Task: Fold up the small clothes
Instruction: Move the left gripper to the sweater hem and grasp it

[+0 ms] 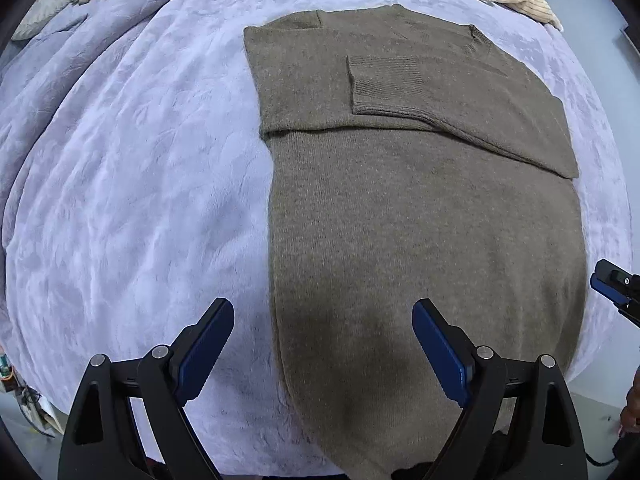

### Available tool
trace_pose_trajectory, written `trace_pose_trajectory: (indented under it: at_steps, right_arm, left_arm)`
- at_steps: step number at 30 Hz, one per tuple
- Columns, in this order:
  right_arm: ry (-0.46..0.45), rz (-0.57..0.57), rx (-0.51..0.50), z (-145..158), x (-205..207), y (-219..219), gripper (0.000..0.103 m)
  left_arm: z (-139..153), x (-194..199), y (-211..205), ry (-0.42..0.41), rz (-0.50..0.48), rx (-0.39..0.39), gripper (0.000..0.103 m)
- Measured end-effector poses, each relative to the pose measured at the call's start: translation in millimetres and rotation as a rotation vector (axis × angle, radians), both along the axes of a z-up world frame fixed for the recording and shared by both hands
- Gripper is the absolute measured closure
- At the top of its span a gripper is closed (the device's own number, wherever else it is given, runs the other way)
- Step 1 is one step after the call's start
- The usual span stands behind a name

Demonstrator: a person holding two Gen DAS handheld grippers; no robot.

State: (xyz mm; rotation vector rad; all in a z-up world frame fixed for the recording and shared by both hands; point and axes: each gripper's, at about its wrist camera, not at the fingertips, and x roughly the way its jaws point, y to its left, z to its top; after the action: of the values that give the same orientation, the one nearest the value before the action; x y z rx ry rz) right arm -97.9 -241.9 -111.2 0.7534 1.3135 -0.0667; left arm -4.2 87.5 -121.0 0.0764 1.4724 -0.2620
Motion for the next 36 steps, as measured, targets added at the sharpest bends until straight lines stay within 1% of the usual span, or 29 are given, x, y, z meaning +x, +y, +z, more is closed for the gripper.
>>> trace_pose_trajectory:
  at_steps: [2,3,4,5,10,12,14,16,19,22,24,25,28,30,34,36]
  right_arm:
    - [-0.005,0.004,-0.009,6,-4,12,0.054]
    - [-0.006,0.007,-0.010,8,-7,17,0.053]
    - [-0.004,0.008,-0.010,9,-8,23,0.048]
    - [-0.002,0.006,-0.008,9,-10,28,0.045]
    - [0.031,-0.018,0.005,10,-29,47,0.045]
    - [0.053,-0.030,0.006,7,-39,50,0.045]
    - [0.080,-0.039,0.014,2,-50,53,0.045]
    - [0.113,-0.032,0.023,-4,-57,56,0.045]
    - [0.148,0.017,0.029,-12,-61,63,0.045]
    - [0.146,0.076,0.029,-14,-63,65,0.045]
    - [0.148,0.115,0.022,-14,-68,63,0.045]
    - [0.147,0.134,0.012,-13,-73,60,0.045]
    - [0.133,0.161,-0.027,-16,-92,43,0.045]
    - [0.160,0.141,-0.047,-25,-109,27,0.044]
    - [0.208,0.062,0.000,-52,-140,-7,0.044]
    - [0.221,0.044,0.024,-64,-151,-20,0.044]
  left_arm:
    - [3,-6,-1,0.019,-0.007,-0.021,0.012]
    - [-2,-7,3,0.029,-0.014,-0.030,0.012]
    - [-4,-11,5,0.041,-0.025,-0.037,0.012]
    - [-6,-14,6,0.050,-0.036,-0.039,0.012]
    - [-17,-32,11,0.097,-0.110,-0.032,0.012]
    - [-22,-39,14,0.122,-0.122,-0.033,0.012]
    - [-30,-46,16,0.153,-0.121,-0.033,0.012]
    - [-41,-52,23,0.177,-0.095,-0.020,0.012]
    - [-52,-64,23,0.199,-0.044,-0.006,0.012]
    - [-61,-82,19,0.180,-0.028,0.041,0.012]
    - [-67,-95,21,0.161,-0.027,0.083,0.012]
    - [-70,-102,24,0.162,-0.014,0.086,0.012]
    - [-76,-119,34,0.179,0.016,0.054,0.012]
    - [-73,-125,36,0.164,0.023,0.035,0.012]
    - [-72,-137,31,0.177,0.021,-0.032,0.012]
    - [-72,-145,19,0.184,0.001,-0.067,0.012]
